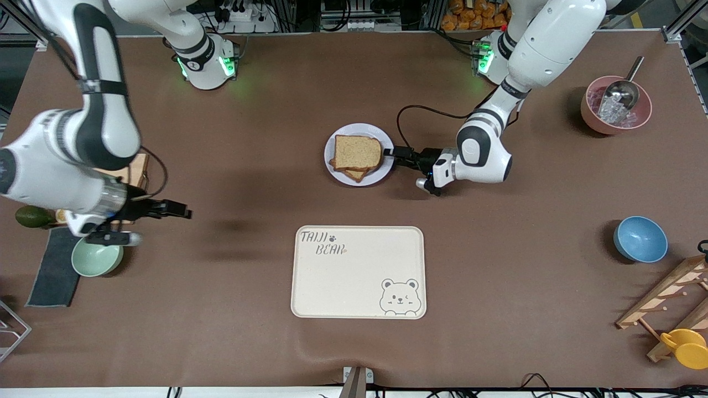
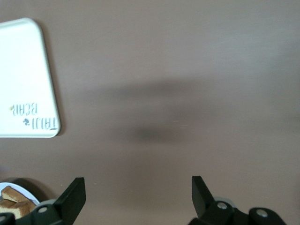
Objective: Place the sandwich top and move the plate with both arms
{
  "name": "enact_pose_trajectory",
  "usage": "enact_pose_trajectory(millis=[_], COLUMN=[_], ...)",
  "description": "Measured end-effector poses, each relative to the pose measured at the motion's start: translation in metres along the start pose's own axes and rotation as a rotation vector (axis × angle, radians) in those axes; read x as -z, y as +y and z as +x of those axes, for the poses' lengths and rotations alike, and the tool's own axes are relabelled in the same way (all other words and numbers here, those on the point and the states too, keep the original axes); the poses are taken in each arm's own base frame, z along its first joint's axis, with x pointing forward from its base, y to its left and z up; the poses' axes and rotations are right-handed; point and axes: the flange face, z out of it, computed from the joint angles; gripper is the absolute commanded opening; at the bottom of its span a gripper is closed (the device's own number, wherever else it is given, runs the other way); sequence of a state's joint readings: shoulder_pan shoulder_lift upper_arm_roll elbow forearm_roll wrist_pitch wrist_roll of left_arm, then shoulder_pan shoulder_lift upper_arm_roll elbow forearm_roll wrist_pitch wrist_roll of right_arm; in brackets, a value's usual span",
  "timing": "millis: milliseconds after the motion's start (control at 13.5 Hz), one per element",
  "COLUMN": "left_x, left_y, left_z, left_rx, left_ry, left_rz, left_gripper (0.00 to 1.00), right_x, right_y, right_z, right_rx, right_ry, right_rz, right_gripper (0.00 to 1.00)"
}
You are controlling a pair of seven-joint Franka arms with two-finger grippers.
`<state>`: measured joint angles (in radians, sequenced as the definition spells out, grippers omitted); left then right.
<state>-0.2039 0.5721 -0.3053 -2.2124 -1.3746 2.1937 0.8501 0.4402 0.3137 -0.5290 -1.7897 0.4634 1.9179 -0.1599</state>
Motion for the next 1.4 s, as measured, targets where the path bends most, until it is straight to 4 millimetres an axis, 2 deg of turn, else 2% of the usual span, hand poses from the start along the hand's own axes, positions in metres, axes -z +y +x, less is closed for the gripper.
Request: enact_pose_trajectory(millis=[148,295,517,664,738,812,886,1034,1107,1255,1403], left_x=[0.0,0.0,-0.004,-0.01,-0.012,-0.012,-0.012,-0.011,-0.011,-0.01,-0.008], left_y=[0.0,0.0,0.002,0.005,0.005,0.005,0.005,0.005,0.004,0.001,-0.001], left_z=[0.0,0.0,-0.001,-0.003,-0.004,-0.004,-0.003,-0.003,-0.003,-0.004,-0.004], left_rx=[0.005,0.01,0.019,0.027,0.027,0.027,0.027,0.012,-0.005,-0.024,-0.03], left_ry=[0.005,0.01,0.017,0.02,0.018,0.019,0.021,0.025,0.026,0.028,0.03], left_rz=[-0.004,-0.007,-0.016,-0.024,-0.023,-0.023,-0.021,-0.018,-0.016,-0.012,-0.011], left_gripper=[1.0,1.0,1.0,1.0,0.65,0.15,0.0,0.0,0.0,0.0,0.0], right_x=[0.023,0.051,0.102,0.151,0.178,0.201,0.225,0.271,0.287,0.299,0.293], right_y=[0.044,0.075,0.092,0.082,0.072,0.064,0.054,0.033,0.025,0.014,0.008], right_z=[0.004,0.01,0.004,-0.012,-0.025,-0.039,-0.054,-0.083,-0.094,-0.104,-0.099], right_rx=[-0.005,0.02,0.072,0.114,0.127,0.125,0.109,0.094,0.097,0.109,0.119], right_ry=[0.007,0.031,0.04,0.072,0.079,0.072,0.067,0.095,0.119,0.143,0.144], right_rz=[-0.057,-0.149,-0.18,-0.241,-0.248,-0.248,-0.243,-0.236,-0.235,-0.236,-0.244], right_gripper=[1.0,1.0,1.0,1.0,1.0,1.0,1.0,1.0,1.0,1.0,1.0])
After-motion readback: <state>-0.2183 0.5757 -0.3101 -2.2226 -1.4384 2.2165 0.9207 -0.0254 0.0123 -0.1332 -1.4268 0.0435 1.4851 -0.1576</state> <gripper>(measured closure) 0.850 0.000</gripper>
